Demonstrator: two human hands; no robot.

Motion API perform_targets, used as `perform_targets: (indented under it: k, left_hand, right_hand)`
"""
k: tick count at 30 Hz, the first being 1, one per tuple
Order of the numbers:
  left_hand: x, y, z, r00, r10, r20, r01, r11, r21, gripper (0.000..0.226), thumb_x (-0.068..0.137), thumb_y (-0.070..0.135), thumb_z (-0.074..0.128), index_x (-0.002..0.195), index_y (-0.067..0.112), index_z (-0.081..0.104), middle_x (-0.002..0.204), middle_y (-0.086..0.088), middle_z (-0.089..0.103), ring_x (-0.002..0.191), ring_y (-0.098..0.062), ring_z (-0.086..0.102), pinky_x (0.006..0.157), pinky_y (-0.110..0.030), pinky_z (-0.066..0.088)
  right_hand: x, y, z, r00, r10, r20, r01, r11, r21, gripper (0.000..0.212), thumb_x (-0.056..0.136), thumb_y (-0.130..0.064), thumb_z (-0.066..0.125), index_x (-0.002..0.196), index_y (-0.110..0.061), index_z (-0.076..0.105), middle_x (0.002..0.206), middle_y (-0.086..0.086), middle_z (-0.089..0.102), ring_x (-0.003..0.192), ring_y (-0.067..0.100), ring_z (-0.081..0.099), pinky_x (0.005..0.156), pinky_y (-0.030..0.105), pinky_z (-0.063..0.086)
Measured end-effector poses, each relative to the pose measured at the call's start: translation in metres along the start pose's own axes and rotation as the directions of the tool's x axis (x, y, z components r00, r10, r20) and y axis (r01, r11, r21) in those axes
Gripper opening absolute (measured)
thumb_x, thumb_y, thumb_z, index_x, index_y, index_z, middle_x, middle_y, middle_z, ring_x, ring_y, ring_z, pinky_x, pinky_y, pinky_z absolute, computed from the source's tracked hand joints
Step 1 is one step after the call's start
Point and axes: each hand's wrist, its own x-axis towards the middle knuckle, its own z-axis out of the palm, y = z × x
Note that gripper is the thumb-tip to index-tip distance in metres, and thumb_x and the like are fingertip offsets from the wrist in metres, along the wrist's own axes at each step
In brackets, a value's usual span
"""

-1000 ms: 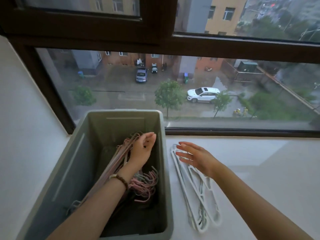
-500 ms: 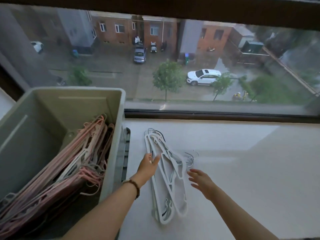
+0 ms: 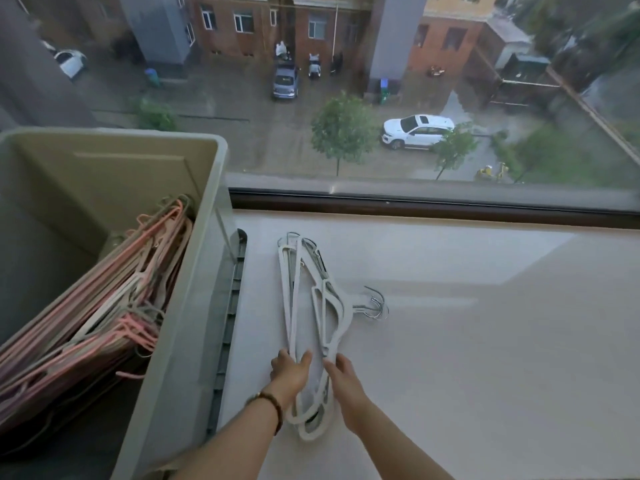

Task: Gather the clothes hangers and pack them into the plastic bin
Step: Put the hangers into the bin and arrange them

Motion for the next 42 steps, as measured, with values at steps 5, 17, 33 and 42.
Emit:
perform_targets:
  k: [5,17,33,42]
  left_hand:
    - [0.006,-0.007,-0.007,0.999,-0.025,0.048,0.033,0.987,-0.156,0.064,0.090,0.044,0.051,0.139,0.007,0.033,0.140,-0.014,0.044,0.124,-0.031,0.048,0.106,-0.040,0.040]
    - [-0.052,0.042,0.001,0.953,0.303,-0.012,-0.284,0.879,-0.382,0.015,0.096,0.026,0.046,0.086,0.014,0.048,0.069,-0.003,0.050,0.052,-0.013,0.047,0.049,-0.023,0.045]
    - [-0.200,0.140,-0.153,0.537,0.839,0.090,-0.772,0.532,-0.348,0.010,0.096,0.033,0.046,0.096,0.024,0.052,0.054,0.008,0.039,0.040,-0.004,0.032,0.038,-0.017,0.029]
    - [-0.179,0.065,-0.307,0.605,0.796,0.003,-0.766,0.584,-0.270,0.028,0.098,0.036,0.038,0.102,0.014,0.056,0.051,0.007,0.039,0.039,-0.006,0.034,0.038,-0.019,0.031]
  right_hand:
    - [0.010,0.005,-0.002,0.995,0.095,-0.036,-0.089,0.984,0.153,0.053,0.095,-0.027,0.053,0.140,-0.007,0.034,0.129,0.012,0.055,0.112,0.027,0.058,0.094,0.034,0.047]
    - [-0.011,-0.033,-0.017,0.994,-0.060,-0.088,0.077,0.977,0.200,0.036,0.095,-0.040,0.048,0.090,-0.005,0.053,0.060,0.005,0.048,0.048,0.017,0.050,0.051,0.028,0.046]
    - [-0.154,-0.210,0.013,0.832,-0.552,-0.054,0.508,0.719,0.474,0.040,0.098,-0.045,0.032,0.103,-0.015,0.059,0.088,0.009,0.071,0.067,0.024,0.058,0.072,0.036,0.050]
    - [-0.195,-0.208,0.152,0.827,-0.563,-0.005,0.519,0.758,0.395,0.032,0.100,-0.033,0.036,0.116,-0.011,0.054,0.098,0.008,0.068,0.089,0.021,0.067,0.078,0.034,0.053]
